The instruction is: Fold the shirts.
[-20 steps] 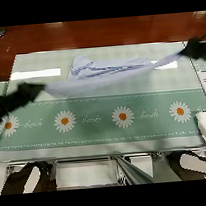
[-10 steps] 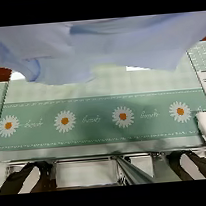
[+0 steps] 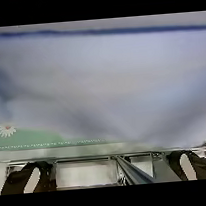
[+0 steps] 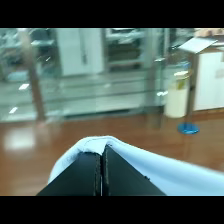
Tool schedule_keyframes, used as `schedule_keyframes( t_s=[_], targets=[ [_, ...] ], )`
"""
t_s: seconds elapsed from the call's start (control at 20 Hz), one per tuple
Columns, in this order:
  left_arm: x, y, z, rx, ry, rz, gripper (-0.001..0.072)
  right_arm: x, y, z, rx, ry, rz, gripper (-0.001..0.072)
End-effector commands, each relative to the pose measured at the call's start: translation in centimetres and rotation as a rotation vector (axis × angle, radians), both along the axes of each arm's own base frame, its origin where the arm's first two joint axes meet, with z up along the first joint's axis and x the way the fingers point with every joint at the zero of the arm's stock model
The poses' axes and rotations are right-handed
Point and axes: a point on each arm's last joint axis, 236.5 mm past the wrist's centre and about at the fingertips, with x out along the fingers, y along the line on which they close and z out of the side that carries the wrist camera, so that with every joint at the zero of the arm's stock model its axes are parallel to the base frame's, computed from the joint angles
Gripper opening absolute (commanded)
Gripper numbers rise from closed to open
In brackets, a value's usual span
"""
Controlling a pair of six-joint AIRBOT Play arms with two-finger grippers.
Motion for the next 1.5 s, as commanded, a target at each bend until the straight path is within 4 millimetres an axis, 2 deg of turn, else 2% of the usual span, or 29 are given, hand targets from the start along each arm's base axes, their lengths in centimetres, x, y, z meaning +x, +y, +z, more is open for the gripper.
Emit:
schedule_keyframes(
  t_s=[0.0, 0.1, 0.15, 0.25, 0.3, 0.45, 0.55, 0.65, 0.7, 0.8, 0.9, 1.05, 1.2, 1.3, 1.45],
  targets=[
    [-1.7, 1.9, -2.3, -0.050, 0.051, 0.060, 0.0020, -0.5, -0.7, -0.7, 0.011, 0.026, -0.038, 0.0016],
    [1.1, 1.6, -5.1, -0.062, 0.152, 0.051, 0.0020, 1.1, -0.9, -2.1, 0.029, 0.095, -0.020, 0.0016],
    [3.1, 2.0, -7.2, -0.068, 0.222, 0.067, 0.0020, 2.2, -0.8, -2.9, 0.046, 0.125, 0.002, 0.0016],
    [7.4, 2.6, -12.2, -0.084, 0.379, 0.074, 0.0021, 5.0, -0.2, -6.3, 0.104, 0.242, 0.073, 0.0016],
    [9.7, 2.4, -14.7, -0.100, 0.444, 0.058, 0.0020, 6.7, 0.1, -8.7, 0.149, 0.316, 0.111, 0.0016],
    [16.1, 0.5, -20.3, -0.221, 0.507, -0.039, 0.0020, 12.0, 0.4, -16.5, 0.275, 0.504, 0.206, 0.0016],
    [20.6, 0.9, -24.5, -0.298, 0.534, -0.032, 0.0020, 16.3, -0.3, -21.7, 0.362, 0.571, 0.234, 0.0016],
    [25.0, 1.2, -29.3, -0.335, 0.579, -0.018, 0.0020, 20.8, -0.9, -25.4, 0.444, 0.583, 0.261, 0.0017],
    [27.1, 0.6, -31.4, -0.337, 0.588, -0.021, 0.0020, 23.4, -1.4, -27.1, 0.485, 0.575, 0.269, 0.0016],
    [31.2, -0.2, -34.3, -0.377, 0.574, -0.011, 0.0021, 28.2, -2.8, -30.6, 0.592, 0.580, 0.252, 0.0016],
    [34.9, -0.4, -36.7, -0.470, 0.545, 0.023, 0.0021, 32.1, -3.6, -34.9, 0.703, 0.610, 0.244, 0.0016],
    [38.1, -1.4, -41.9, -0.544, 0.590, 0.054, 0.0021, 37.4, -1.9, -40.4, 0.769, 0.685, 0.267, 0.0016],
    [39.8, -1.1, -47.0, -0.724, 0.659, 0.129, 0.0021, 41.8, -0.1, -43.9, 0.822, 0.747, 0.278, 0.0016],
    [40.1, -0.9, -49.5, -0.780, 0.702, 0.163, 0.0022, 43.0, 0.3, -45.7, 0.856, 0.783, 0.281, 0.0016],
    [39.5, -1.2, -51.2, -0.759, 0.768, 0.166, 0.0022, 42.6, 0.3, -47.7, 0.828, 0.838, 0.280, 0.0017]
  ],
)
